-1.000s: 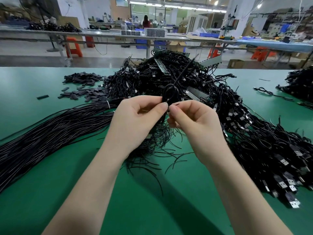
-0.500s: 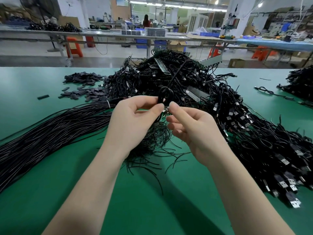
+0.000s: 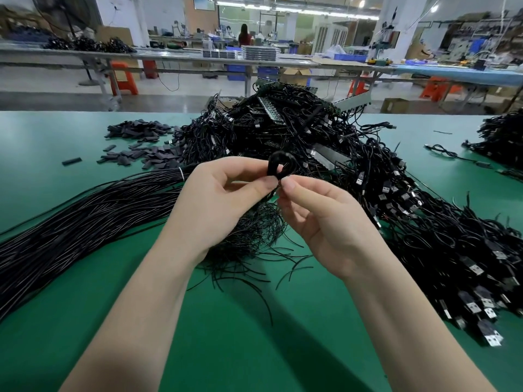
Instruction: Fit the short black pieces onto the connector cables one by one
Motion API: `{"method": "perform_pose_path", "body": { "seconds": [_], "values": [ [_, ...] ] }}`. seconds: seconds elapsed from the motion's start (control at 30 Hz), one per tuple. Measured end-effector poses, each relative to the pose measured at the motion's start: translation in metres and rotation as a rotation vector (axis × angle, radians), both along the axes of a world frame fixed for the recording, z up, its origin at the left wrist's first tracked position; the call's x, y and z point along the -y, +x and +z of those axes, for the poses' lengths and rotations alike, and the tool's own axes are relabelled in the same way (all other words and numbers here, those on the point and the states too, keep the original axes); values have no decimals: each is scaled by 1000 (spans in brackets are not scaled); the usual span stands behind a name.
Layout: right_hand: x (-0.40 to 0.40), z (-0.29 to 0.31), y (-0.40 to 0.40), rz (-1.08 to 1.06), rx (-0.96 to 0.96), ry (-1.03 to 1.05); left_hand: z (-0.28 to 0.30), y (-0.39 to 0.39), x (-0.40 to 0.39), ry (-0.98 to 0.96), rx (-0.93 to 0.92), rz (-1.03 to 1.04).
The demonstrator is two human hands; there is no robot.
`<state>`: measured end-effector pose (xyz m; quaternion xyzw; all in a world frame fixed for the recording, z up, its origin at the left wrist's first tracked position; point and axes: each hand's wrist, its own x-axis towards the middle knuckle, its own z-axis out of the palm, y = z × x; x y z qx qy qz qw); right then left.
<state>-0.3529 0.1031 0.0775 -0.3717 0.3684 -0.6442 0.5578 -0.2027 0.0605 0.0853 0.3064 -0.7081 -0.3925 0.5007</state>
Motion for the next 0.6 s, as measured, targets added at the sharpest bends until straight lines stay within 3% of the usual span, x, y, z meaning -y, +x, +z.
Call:
{"method": "perform_pose_path", "body": {
  "seconds": [0.07, 0.17, 0.27, 0.37, 0.6],
  "values": [
    [1, -6, 4, -215, -252, -227, -3, -3, 0, 50, -45, 37],
    [4, -13, 3, -663, -912, -657, -6, -10, -3, 133, -104, 78],
    [5, -16, -3, -836, -1278, -885, -8, -15, -6, 48, 54, 108],
    [6, -15, -9, -842, -1347, -911, -7, -17, -7, 133, 50, 20],
    [7, -10, -11, -738, -1281, -863, -4, -13, -6, 126, 50, -24]
  ]
}}
